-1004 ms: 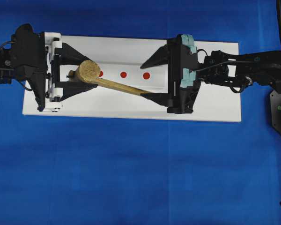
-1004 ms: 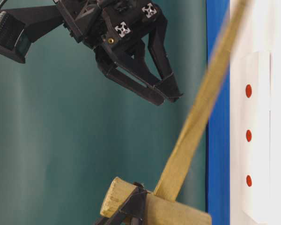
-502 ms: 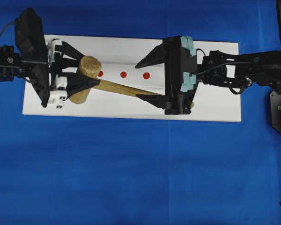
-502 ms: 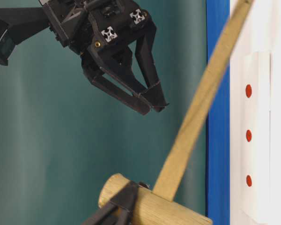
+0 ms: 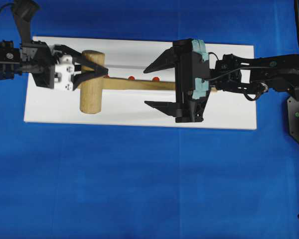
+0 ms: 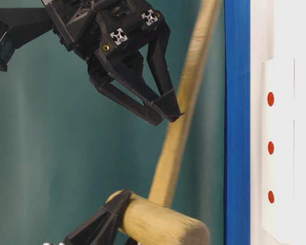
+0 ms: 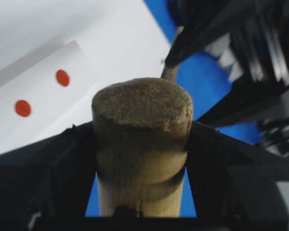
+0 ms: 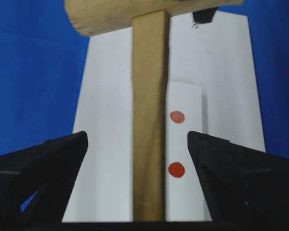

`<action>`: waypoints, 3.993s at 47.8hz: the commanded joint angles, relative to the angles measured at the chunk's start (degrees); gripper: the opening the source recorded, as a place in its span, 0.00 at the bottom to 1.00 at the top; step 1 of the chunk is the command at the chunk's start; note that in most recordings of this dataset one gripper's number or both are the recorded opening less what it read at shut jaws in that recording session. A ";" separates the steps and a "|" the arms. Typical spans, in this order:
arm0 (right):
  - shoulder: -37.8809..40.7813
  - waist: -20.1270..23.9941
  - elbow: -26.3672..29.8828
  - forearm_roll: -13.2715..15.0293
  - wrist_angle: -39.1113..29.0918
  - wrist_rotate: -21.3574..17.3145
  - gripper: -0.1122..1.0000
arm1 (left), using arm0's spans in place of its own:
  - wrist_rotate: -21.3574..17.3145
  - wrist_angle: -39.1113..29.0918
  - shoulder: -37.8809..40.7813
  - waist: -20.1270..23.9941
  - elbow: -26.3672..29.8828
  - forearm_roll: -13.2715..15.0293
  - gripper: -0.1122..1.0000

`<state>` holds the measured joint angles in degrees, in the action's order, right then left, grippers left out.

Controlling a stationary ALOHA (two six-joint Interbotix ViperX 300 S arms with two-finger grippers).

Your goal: Hit the mark with a hammer.

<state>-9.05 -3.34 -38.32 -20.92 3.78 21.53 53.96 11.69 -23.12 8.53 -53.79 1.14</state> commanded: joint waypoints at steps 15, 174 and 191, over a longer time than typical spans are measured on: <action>-0.53 0.18 1.49 0.18 0.18 0.35 0.89 | 6.68 1.41 -3.08 0.00 -0.70 0.00 0.54; 0.88 12.74 -4.75 -10.90 9.23 -8.09 0.17 | -47.20 -16.17 -29.62 -1.05 -13.62 -0.97 0.85; 7.82 20.30 -1.76 -17.67 15.82 -8.53 0.17 | -48.78 -15.73 -30.15 -0.79 -14.59 -0.97 0.85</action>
<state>-1.23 15.56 -42.63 -37.97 18.19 13.01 5.36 -4.48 -53.44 7.56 -68.82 0.09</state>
